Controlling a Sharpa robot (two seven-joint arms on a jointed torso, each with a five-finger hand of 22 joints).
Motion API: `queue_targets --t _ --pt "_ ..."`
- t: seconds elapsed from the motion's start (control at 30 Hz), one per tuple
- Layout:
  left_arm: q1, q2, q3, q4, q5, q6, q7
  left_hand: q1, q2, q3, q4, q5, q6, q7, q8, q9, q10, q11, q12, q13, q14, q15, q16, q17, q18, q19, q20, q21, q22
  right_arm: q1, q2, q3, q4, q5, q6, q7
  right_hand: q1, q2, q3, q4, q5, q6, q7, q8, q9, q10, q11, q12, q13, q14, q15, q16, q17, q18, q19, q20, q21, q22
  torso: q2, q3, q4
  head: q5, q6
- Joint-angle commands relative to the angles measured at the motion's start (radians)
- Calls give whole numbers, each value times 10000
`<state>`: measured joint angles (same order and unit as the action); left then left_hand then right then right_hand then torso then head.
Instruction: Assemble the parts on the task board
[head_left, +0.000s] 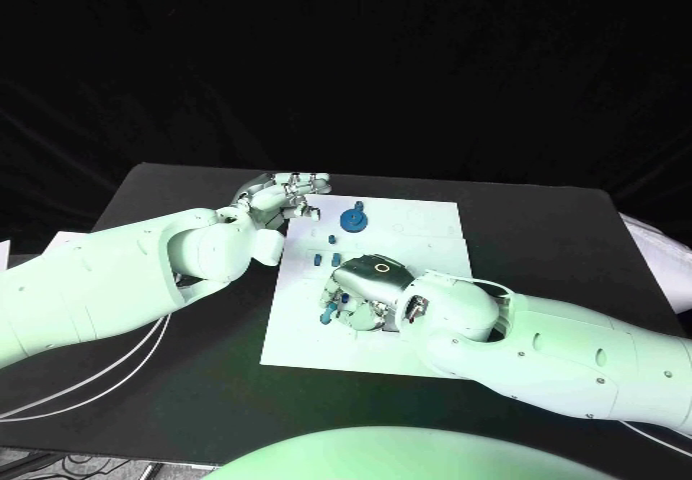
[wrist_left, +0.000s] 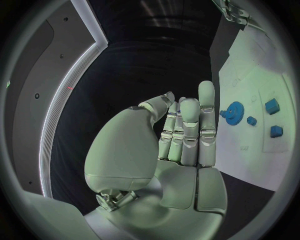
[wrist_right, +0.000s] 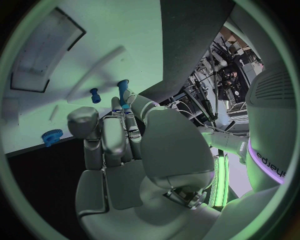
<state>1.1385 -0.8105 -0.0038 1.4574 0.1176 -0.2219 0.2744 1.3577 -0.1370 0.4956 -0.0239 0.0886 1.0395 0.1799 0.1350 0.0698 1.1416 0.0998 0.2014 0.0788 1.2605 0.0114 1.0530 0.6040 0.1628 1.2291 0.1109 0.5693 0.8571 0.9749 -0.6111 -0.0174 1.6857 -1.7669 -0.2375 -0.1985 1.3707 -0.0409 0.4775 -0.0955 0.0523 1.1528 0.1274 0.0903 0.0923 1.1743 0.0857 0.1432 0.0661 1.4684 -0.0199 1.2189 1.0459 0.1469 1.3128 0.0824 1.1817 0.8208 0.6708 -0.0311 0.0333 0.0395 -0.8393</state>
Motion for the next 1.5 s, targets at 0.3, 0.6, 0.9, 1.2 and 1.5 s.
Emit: queue_targets --t 0.3,0.6,0.9,1.2,1.5 --pt "3 15 6 24 3 187 26 49 91 -41 4 35 -65 -22 34 -11 -74 11 20 3 -74 13 -31 -13 188 -64 -11 -35 -15 0 242 -23 -70 -351 1045 -226 -336 -244 -115 92 216 -218 135 -120 -53 5 -107 -258 -25 215 69 -6 -115 -150 -74 55 -4 -110 -6 -9 -5 -15 -40" --pt "4 1 6 29 3 179 20 49 91 -41 4 35 -65 -22 34 -11 -74 11 20 3 -74 13 -31 -13 188 -64 -11 -35 -15 0 225 -52 -61 -374 473 -376 -882 -890 -738 260 716 -1330 273 -295 -276 -1213 134 -719 -23 86 282 -255 -514 -49 -371 252 -361 -682 -8 -8 -6 -29 -47" --pt "4 -1 6 2 3 197 1 49 91 -41 4 35 -65 -22 34 -11 -74 11 20 3 -74 13 -31 -13 188 -64 -11 -35 -15 -12 -323 -15 363 5 -1483 -200 -780 -978 -1946 405 1016 -2084 251 -253 -230 -2082 195 -329 56 -200 306 -1242 -1813 177 -884 283 -1376 -2188 -15 14 -14 -70 -3" --pt "3 -42 6 10 3 193 -11 52 102 -69 -14 31 -81 -17 50 -9 -98 16 51 3 -90 16 -34 -39 189 -65 -7 -51 -26 520 -2375 257 1654 1958 -1641 -417 -731 -584 -2268 635 1333 -1385 347 -42 -117 -433 -4 892 307 186 173 -444 -770 -68 -137 225 -547 -784 -41 0 -120 -228 60" --pt "4 -102 4 185 1 135 -17 52 102 -69 -14 31 -81 -17 50 -9 -98 16 51 3 -90 16 -34 -39 189 -65 -7 -51 -26 1000 -4777 30 2365 3125 -707 -2256 -1511 -656 -3306 1707 1976 -831 -225 436 1 1488 -734 4690 3576 528 -393 1240 1256 -478 819 -303 1128 1745 -60 -41 -259 -428 140"
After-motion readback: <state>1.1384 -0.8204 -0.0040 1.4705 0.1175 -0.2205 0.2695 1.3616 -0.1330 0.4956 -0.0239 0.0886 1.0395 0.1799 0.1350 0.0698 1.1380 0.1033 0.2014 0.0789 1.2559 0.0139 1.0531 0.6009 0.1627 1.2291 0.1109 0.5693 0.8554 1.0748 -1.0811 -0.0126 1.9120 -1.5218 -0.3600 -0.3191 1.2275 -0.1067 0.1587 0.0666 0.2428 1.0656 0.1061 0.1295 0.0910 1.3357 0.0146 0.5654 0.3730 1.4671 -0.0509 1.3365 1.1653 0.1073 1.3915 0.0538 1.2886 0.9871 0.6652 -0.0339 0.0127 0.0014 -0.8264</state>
